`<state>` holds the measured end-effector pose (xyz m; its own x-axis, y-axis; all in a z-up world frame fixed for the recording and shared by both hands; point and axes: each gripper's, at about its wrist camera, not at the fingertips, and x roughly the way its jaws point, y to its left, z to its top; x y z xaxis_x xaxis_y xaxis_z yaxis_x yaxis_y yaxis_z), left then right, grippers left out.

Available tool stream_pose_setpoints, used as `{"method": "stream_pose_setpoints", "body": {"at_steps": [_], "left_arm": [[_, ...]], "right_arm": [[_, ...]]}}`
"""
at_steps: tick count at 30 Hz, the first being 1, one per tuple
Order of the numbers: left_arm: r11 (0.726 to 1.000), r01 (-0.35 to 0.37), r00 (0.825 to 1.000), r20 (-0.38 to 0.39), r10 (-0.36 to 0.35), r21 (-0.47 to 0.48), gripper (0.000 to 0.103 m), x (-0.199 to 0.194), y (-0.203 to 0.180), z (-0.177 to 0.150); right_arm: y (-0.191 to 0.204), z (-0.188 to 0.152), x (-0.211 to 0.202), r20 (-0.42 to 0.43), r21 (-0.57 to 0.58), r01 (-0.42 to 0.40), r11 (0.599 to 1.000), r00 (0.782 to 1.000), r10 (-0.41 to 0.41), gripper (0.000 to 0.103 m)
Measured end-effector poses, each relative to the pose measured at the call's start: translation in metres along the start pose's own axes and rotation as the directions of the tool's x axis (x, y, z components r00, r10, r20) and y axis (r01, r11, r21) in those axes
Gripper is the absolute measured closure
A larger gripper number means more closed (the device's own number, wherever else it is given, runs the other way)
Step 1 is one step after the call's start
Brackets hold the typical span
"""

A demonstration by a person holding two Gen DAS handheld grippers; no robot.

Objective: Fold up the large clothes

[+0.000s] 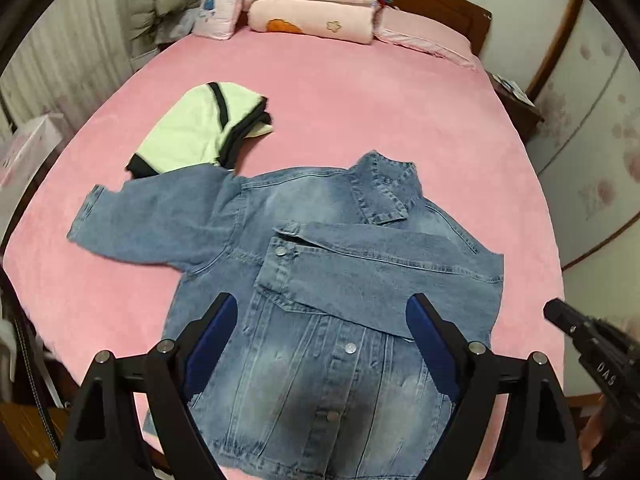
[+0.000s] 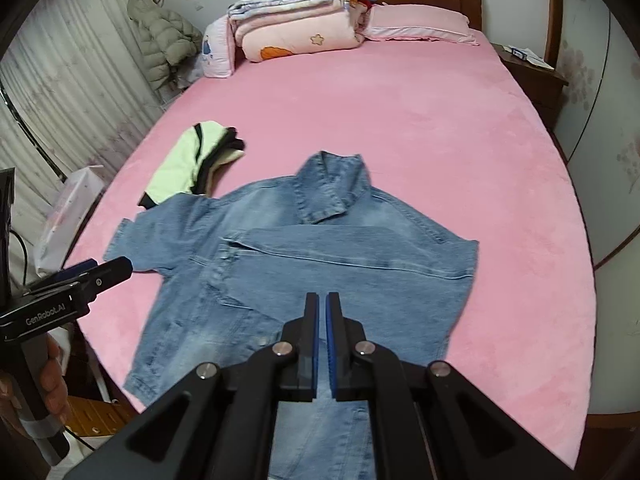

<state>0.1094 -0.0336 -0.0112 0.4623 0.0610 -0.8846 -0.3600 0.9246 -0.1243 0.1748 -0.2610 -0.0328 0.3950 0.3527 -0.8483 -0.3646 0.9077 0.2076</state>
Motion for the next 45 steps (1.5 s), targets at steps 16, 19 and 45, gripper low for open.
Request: {"method": "stream_pose_setpoints", "body": {"at_steps": [16, 19, 45], "left_arm": [[0.998, 0.059, 0.998, 0.025, -0.059, 0.007, 0.018, 0.004, 0.225, 0.021], [0.999, 0.037, 0.999, 0.001, -0.037, -0.023, 0.018, 0.026, 0.291, 0.027], [0.758, 0.054, 0.987, -0.080, -0.139, -0.650, 0.036, 0.266, 0.586, 0.001]], "right_arm": [[0.157, 0.004, 0.020, 0.044, 0.045, 0.058, 0.997, 0.997, -0.060, 0.100], [0.195, 0.008, 0.034, 0.066, 0.093, 0.090, 0.992, 0.993, -0.096, 0.100], [0.404, 0.015, 0.253, -0.153, -0.053, 0.039, 0.998, 0.987, -0.047, 0.100]]}}
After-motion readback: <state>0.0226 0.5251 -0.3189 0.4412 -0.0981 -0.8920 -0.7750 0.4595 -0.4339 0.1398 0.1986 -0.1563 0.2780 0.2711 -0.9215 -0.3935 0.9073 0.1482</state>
